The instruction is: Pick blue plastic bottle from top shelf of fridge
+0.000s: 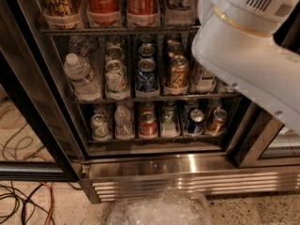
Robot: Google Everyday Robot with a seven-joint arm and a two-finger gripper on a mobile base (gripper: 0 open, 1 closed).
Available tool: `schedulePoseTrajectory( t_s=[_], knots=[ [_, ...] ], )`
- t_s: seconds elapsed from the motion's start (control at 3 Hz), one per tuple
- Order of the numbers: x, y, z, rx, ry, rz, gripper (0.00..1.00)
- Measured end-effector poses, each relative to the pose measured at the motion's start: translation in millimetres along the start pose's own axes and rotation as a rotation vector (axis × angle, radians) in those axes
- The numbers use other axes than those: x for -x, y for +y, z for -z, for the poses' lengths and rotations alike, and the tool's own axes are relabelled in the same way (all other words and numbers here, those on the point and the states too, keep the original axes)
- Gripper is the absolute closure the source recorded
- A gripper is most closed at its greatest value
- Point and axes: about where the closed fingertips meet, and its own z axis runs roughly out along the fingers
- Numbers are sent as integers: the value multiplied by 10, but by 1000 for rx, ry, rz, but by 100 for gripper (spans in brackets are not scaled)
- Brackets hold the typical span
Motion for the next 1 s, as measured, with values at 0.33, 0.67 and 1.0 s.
schedulePoseTrajectory(
  t_s=[0.33, 0.67, 1.0],
  knots=[
    [9, -117, 152, -6, 5, 51, 100],
    [72, -373, 434, -12, 9, 133, 100],
    [144, -272, 505, 52, -8, 147, 100]
  ],
)
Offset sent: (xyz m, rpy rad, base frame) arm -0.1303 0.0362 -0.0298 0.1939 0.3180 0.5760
